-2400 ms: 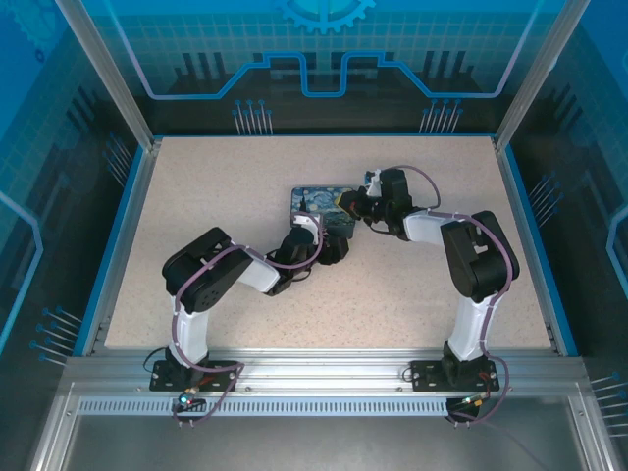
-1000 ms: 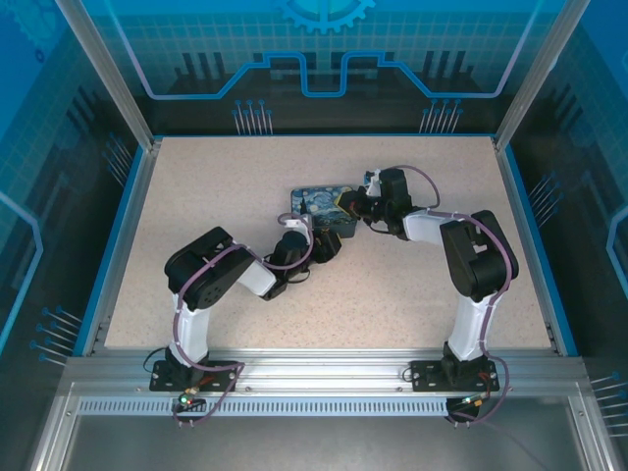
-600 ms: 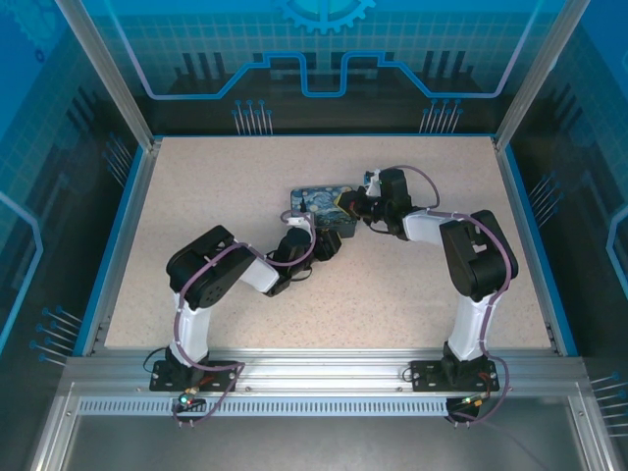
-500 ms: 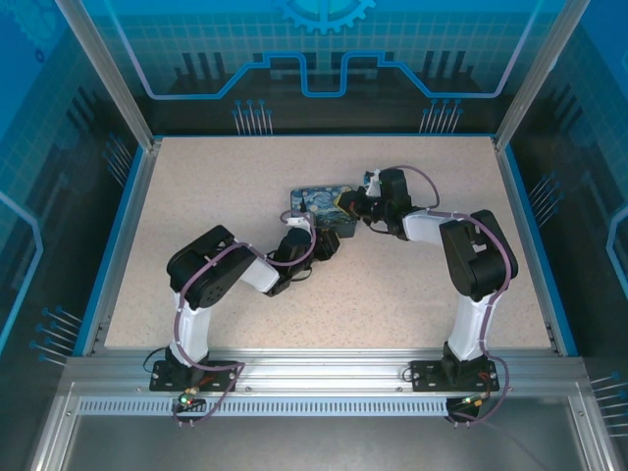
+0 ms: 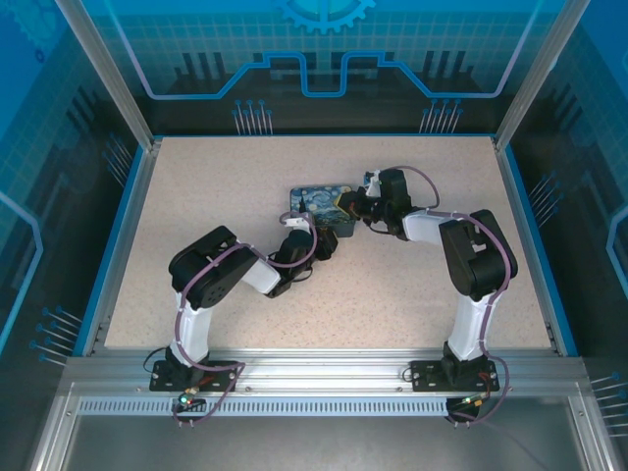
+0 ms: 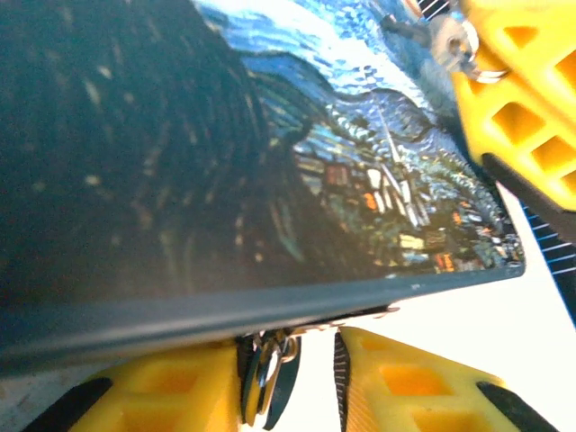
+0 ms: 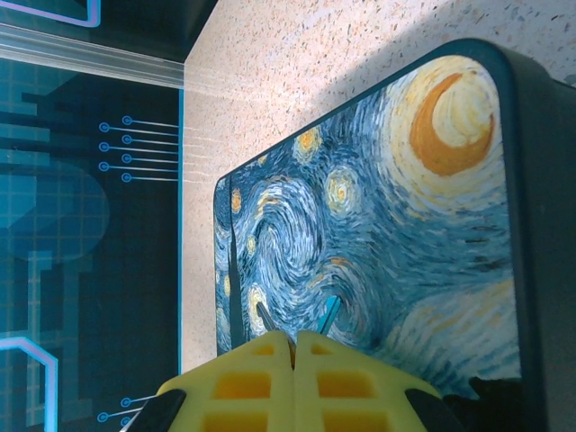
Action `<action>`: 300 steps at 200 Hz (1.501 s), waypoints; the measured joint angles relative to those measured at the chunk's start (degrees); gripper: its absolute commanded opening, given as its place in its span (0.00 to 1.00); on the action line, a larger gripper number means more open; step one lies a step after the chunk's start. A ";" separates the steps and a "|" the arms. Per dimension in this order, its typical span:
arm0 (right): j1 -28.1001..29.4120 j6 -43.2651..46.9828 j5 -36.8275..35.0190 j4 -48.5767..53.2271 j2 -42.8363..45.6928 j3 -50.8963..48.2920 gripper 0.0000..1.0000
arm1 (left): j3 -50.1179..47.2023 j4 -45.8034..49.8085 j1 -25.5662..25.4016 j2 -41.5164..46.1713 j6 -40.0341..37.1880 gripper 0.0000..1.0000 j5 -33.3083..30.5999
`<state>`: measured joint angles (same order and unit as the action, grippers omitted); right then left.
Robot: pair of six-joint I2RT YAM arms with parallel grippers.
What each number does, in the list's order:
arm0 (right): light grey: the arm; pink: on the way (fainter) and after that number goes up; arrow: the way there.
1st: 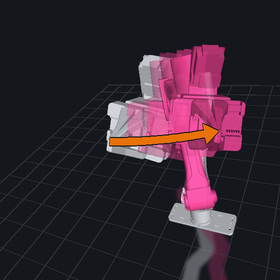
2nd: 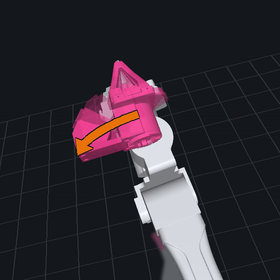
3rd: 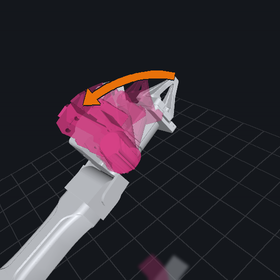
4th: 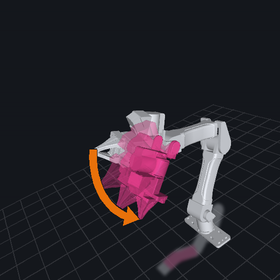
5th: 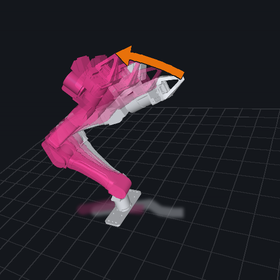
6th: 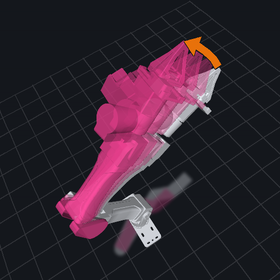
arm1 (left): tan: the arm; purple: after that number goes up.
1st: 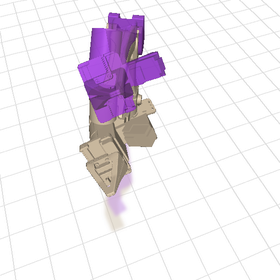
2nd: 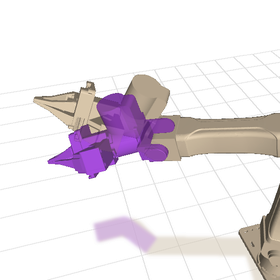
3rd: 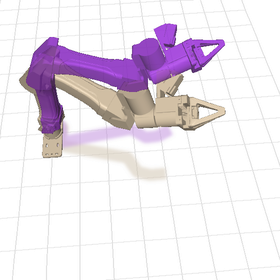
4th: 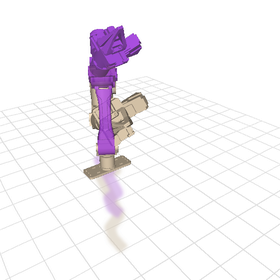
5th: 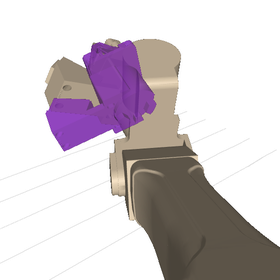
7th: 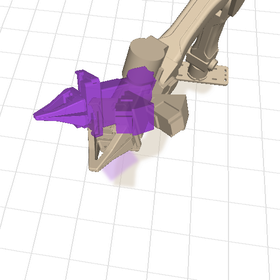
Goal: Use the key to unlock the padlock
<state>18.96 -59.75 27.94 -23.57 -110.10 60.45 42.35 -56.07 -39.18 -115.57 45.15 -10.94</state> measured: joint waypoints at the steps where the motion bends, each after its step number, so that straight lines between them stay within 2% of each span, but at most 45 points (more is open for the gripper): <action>1: 0.00 0.00 0.00 -0.02 0.00 0.00 0.00 | -0.02 0.00 0.00 0.00 0.00 0.33 -0.02; 84: 0.00 -0.46 0.02 -0.63 -0.50 0.00 0.00 | -0.15 -1.03 -0.74 -0.44 1.42 0.28 -2.25; 144: 0.00 -0.63 -0.04 -0.68 -0.50 0.00 0.00 | -0.07 -1.64 -0.74 -1.44 1.77 0.12 -3.41; 169: 0.00 -0.63 -0.04 -0.72 -0.50 0.00 0.00 | -0.07 -1.57 -0.74 -1.33 1.97 0.00 -3.39; 191: -0.02 -0.63 -0.02 -0.70 -0.52 0.00 0.00 | -0.17 -0.11 -0.74 -0.35 1.97 0.00 -2.93; 225: -0.13 -0.63 0.44 -0.46 -0.55 0.00 0.00 | -0.66 6.64 0.09 4.31 1.97 0.00 1.20; 257: -0.39 -0.63 1.79 -0.20 -0.61 -0.02 0.00 | -0.44 13.99 2.19 8.00 1.95 0.00 9.40; 300: -0.66 -0.59 3.15 0.22 -0.61 -0.02 0.00 | 1.18 18.69 4.66 8.55 2.93 0.00 17.77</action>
<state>18.31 -60.34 31.09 -23.35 -110.72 60.42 43.53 -37.39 -34.52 -107.02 48.07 6.83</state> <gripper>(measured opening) 0.063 0.130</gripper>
